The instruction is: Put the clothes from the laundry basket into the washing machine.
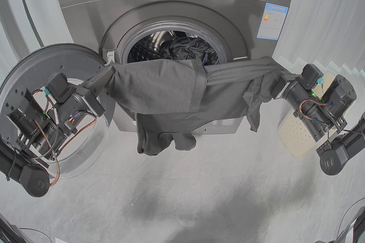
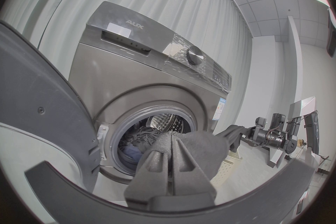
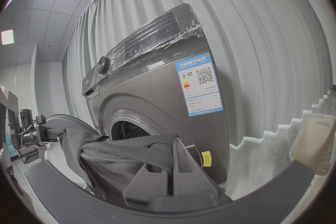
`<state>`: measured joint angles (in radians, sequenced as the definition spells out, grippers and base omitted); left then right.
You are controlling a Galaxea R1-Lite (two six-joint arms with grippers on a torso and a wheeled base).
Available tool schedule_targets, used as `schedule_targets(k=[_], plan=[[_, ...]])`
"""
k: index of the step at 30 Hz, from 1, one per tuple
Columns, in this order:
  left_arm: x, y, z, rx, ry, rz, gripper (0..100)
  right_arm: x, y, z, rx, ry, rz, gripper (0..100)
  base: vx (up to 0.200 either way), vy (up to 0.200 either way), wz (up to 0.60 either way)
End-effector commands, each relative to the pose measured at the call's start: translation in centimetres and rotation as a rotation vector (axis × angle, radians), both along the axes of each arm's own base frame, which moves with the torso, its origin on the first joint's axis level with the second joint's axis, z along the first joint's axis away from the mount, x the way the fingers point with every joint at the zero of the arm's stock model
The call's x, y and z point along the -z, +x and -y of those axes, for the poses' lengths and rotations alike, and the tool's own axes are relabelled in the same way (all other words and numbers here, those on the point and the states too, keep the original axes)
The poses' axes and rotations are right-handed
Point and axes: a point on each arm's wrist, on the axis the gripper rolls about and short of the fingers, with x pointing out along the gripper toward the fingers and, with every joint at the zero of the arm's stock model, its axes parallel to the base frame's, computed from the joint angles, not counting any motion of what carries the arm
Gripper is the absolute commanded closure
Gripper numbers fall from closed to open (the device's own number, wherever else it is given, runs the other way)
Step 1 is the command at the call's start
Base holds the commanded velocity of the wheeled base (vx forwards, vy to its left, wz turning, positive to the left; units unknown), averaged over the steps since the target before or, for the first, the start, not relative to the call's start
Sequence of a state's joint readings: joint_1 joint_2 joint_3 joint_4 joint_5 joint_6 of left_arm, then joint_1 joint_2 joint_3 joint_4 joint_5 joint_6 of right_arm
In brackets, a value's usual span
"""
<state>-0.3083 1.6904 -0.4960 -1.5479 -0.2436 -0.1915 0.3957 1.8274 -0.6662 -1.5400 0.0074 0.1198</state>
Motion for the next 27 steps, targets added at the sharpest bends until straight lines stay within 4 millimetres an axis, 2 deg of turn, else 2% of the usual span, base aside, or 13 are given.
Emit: schedule_targets(k=[1,2,3,9,15,18,24,25,27], plan=[[-0.3,-0.1,1.1,0.039,-0.005,0.014,100,0.8,-0.4,-0.4,-0.016,-0.013,-0.033,100,0.0,0.0,0.0],[-0.9,0.0,1.8,0.068,-0.013,0.037,100,1.6,-0.9,-0.7,-0.034,-0.026,-0.064,100,0.0,0.0,0.0],[-1.2,-0.1,2.3,0.084,-0.018,0.048,100,2.2,-1.4,-1.1,-0.052,-0.036,-0.088,0,0.0,0.0,0.0],[-2.9,-0.5,4.1,0.153,-0.047,0.112,100,6.5,-4.7,-2.7,-0.15,-0.133,-0.265,0,0.0,0.0,0.0],[-3.6,-0.3,5.0,0.178,-0.061,0.139,100,10.8,-6.6,-3.2,-0.224,-0.243,-0.427,0,0.0,0.0,0.0],[-3.8,-0.6,5.2,0.185,-0.067,0.145,100,11.9,-6.0,-4.3,-0.252,-0.261,-0.447,0,0.0,0.0,0.0],[-4.0,-1.0,5.3,0.192,-0.069,0.151,100,12.6,-2.5,-7.6,-0.274,-0.227,-0.388,0,0.0,0.0,0.0],[-4.0,-1.0,5.3,0.192,-0.069,0.151,100,12.6,-2.5,-7.7,-0.275,-0.227,-0.386,0,0.0,0.0,0.0],[-4.0,-1.1,5.3,0.193,-0.07,0.152,100,12.5,-1.2,-9.5,-0.296,-0.205,-0.342,0,0.0,0.0,0.0]])
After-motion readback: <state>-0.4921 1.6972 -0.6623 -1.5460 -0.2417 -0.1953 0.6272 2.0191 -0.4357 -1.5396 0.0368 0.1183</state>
